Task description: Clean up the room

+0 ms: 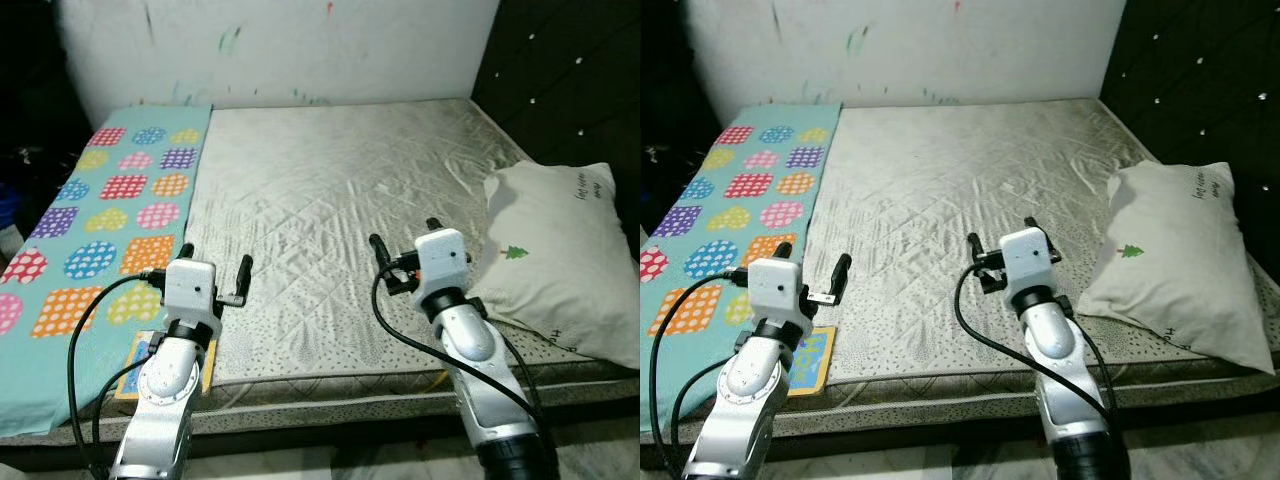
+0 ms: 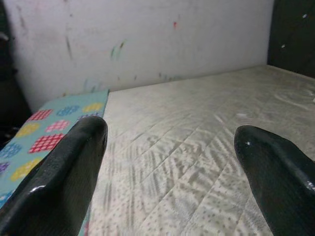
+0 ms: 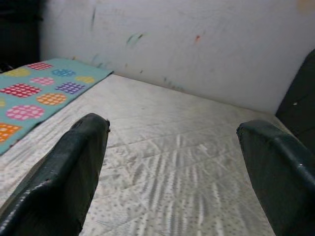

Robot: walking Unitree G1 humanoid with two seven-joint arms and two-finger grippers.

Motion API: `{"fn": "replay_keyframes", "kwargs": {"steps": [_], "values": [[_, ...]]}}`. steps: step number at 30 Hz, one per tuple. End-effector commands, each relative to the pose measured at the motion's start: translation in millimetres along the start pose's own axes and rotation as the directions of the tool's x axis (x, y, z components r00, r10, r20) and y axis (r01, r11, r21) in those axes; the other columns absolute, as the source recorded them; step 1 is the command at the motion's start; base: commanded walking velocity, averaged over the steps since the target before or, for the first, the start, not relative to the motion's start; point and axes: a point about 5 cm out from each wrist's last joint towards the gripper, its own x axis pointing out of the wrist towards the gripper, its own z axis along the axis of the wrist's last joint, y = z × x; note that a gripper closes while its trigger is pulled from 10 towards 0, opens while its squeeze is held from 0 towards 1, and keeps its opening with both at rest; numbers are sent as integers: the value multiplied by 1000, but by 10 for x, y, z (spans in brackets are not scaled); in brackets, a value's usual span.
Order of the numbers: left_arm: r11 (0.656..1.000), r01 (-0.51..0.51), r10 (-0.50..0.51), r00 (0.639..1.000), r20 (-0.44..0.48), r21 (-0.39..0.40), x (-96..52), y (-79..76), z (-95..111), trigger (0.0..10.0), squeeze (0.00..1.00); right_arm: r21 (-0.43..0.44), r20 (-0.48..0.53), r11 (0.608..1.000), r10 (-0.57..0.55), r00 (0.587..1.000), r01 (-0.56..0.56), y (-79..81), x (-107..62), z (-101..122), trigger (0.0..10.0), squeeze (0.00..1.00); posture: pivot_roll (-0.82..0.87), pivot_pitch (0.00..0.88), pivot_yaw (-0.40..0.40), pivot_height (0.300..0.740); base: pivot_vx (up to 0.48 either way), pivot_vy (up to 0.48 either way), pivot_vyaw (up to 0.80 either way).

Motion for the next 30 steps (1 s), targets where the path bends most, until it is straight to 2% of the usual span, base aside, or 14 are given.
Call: {"fn": "replay_keyframes", "kwargs": {"steps": [1,10,20,24,30], "values": [[999,-27,27,1000,4,25,-23,72,44,10000,0,2,3,1000,-2,1000,2,32,12,-13,10000,0,-23,0,13,740,0,0,0],[996,-67,68,998,-18,54,-148,221,25,10000,0,30,-5,997,70,998,-70,240,21,-59,10000,0,12,0,-29,740,0,0,0],[996,-79,80,996,-28,35,-126,177,15,10000,0,-11,-13,997,70,997,-71,146,-4,-95,10000,0,-18,0,-32,740,0,0,0],[998,-55,56,998,-28,34,-80,163,11,10000,0,-37,-5,997,70,998,-70,151,-11,-72,10000,0,-41,0,-16,740,0,0,731],[1000,1,-1,1000,-25,18,15,49,17,10000,0,-37,-4,998,41,999,-41,104,-49,-75,10000,0,-68,0,-2,740,0,0,799]]}}
